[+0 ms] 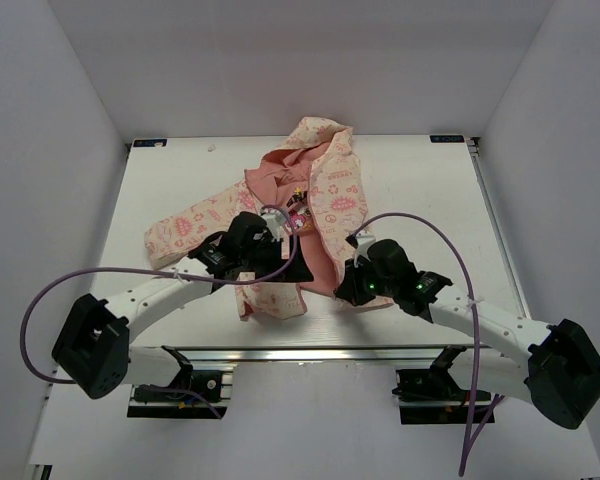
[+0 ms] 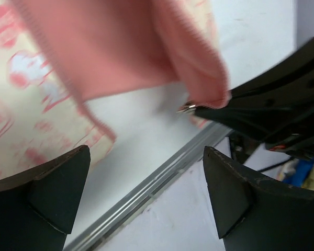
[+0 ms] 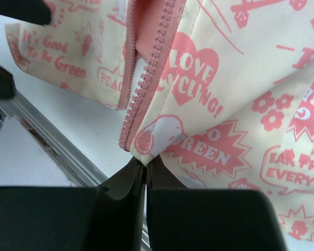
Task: Zip up the jacket
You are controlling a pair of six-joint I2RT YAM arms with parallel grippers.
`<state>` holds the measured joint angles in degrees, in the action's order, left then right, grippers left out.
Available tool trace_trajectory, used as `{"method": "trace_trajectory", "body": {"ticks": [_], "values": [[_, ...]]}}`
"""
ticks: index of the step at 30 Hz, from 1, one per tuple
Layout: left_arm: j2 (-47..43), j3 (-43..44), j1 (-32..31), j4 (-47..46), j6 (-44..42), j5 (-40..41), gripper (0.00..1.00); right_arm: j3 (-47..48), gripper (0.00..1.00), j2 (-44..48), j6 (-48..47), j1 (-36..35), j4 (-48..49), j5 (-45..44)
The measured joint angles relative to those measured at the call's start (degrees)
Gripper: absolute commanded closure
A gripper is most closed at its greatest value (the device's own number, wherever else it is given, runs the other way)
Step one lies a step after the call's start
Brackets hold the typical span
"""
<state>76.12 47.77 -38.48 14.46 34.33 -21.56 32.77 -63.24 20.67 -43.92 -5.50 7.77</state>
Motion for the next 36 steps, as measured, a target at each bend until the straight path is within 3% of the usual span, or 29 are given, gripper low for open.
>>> {"method": "trace_trajectory", "body": {"ticks": [4,15,33,36], "values": [[-0.83,-0.61,-1.77,6.82,1.31,6.27,0.02,0.0,1.0,0.07,-0.26,0.22,-2.27,0.37],[12.68,3.34,-5.64,18.93,8.79,18.6,0.07,0.85,1.0,-0.96,-0.17,0.35,-3.67,0.28],[24.04,14.97,-12.28,29.24,17.77,32.11,0.12,0.81,1.0,-0.74,1.4,0.35,-3.82,-3.15],[25.92,16.74,-13.05,30.36,17.9,33.24,0.17,0.52,1.0,-0.33,1.46,0.35,-3.85,-3.78]]}}
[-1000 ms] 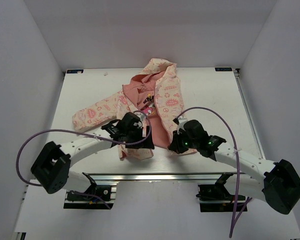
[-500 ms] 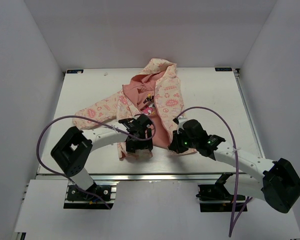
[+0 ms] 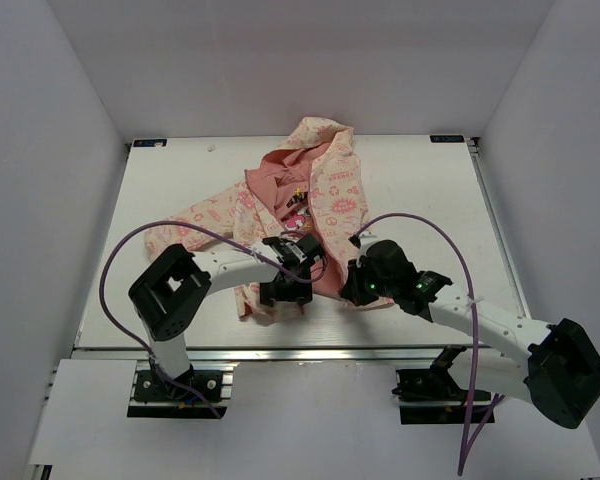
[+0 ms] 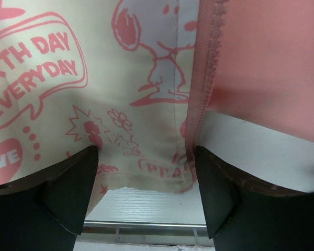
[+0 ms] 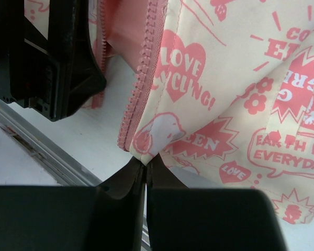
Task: Zip up the jacket
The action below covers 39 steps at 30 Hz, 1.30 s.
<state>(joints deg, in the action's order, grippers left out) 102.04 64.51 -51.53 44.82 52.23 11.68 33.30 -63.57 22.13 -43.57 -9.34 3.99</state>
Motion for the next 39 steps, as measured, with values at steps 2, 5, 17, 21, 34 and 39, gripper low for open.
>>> {"method": "trace_trajectory", "body": {"ticks": [2,5,17,21,34,39], "values": [[0.52,0.26,-0.44,0.35,0.0,0.74,0.22,-0.22,1.0,0.31,0.02,0.0,-0.13,-0.42],[0.79,0.55,-0.72,1.16,0.33,1.49,0.22,-0.37,1.0,0.63,0.07,0.0,-0.33,-1.03],[-0.5,-0.57,-1.05,-0.2,0.68,1.42,0.15,-0.42,1.0,0.74,0.13,0.0,-0.87,-1.25],[-2.03,-2.14,-1.11,-0.96,0.85,1.18,0.15,-0.42,1.0,0.74,0.15,0.0,-0.87,-1.2],[-3.5,-4.28,-1.09,-2.36,1.88,1.05,0.28,-0.44,1.0,0.74,1.01,0.0,-0.87,-1.01],[-3.06,-4.39,-1.09,-2.49,1.9,1.14,0.61,-0.44,1.0,0.68,1.18,0.0,-0.87,-1.03]]}}
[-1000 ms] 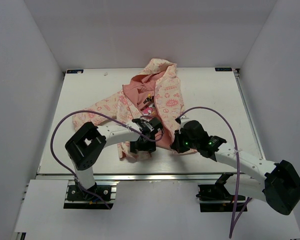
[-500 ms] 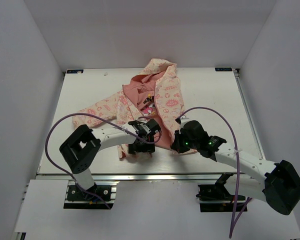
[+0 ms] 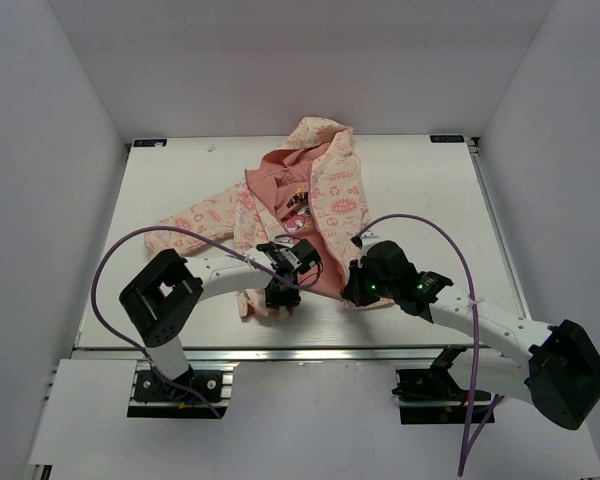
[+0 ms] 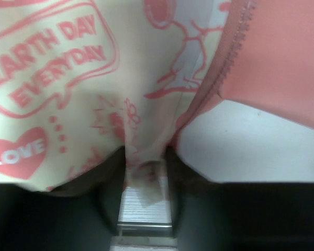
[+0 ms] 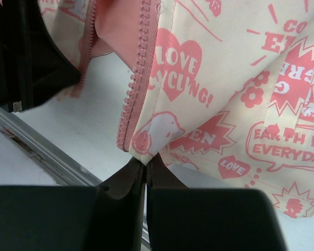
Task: Zip up the jacket
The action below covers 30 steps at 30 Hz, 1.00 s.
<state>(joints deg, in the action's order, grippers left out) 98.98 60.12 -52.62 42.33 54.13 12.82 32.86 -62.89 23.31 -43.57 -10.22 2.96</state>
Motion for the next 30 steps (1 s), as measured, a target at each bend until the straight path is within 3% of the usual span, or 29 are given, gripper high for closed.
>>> {"method": "trace_trajectory", "body": {"ticks": [4,7,13,19,25,30], "values": [[0.07,0.07,0.0,0.33,-0.2,0.26,0.91,-0.07,1.0,-0.09,0.04,0.0,0.0,0.0],[-0.02,0.04,0.0,0.07,-0.57,0.26,1.0,-0.11,1.0,-0.2,-0.22,0.0,0.02,0.24],[-2.71,-2.69,0.0,-4.5,-5.51,-0.7,1.0,-0.09,1.0,-0.59,-3.67,0.0,0.0,2.84],[-16.13,-8.55,0.0,-13.88,-14.25,-4.28,1.0,0.35,1.0,0.35,-8.28,0.42,-0.15,7.04],[-29.62,-12.59,0.0,-25.31,-22.01,-7.3,1.0,0.35,1.0,4.24,-15.58,1.66,1.25,17.53],[-35.43,-16.68,0.0,-33.16,-27.17,-11.43,1.0,0.46,1.0,6.08,-17.42,2.47,6.6,26.69]]}}
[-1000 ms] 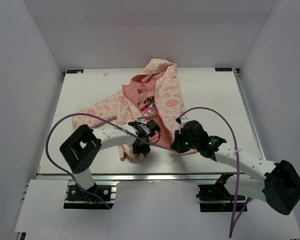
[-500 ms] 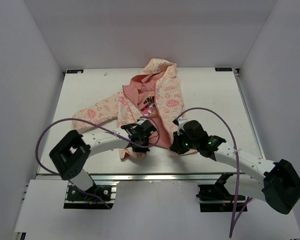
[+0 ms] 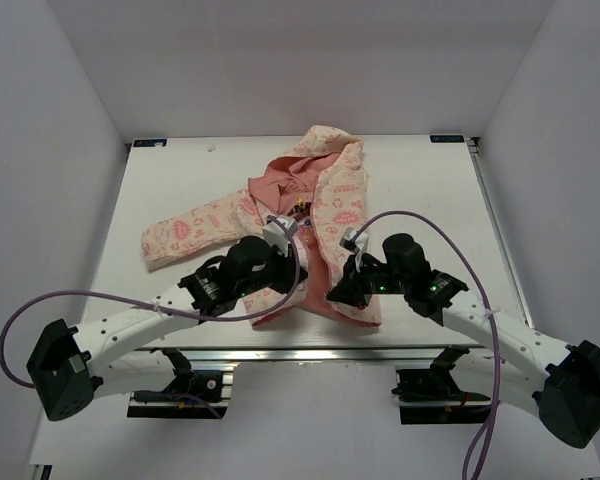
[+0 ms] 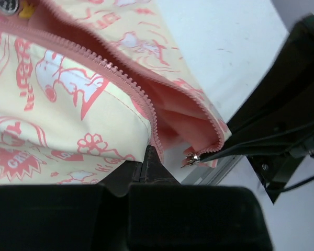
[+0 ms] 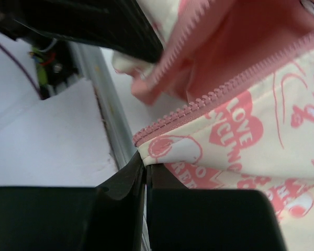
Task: Zip up the jacket
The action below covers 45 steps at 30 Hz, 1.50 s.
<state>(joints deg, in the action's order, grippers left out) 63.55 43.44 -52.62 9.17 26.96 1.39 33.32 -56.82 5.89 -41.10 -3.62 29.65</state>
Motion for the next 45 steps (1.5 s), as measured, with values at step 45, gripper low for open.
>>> {"method": "trace_trajectory", "body": {"ticks": [45], "values": [[-8.55,-6.86,0.37,-9.7,1.62,-5.25,1.0,6.8,1.0,-11.17,5.95,6.12,6.67,19.78]]}}
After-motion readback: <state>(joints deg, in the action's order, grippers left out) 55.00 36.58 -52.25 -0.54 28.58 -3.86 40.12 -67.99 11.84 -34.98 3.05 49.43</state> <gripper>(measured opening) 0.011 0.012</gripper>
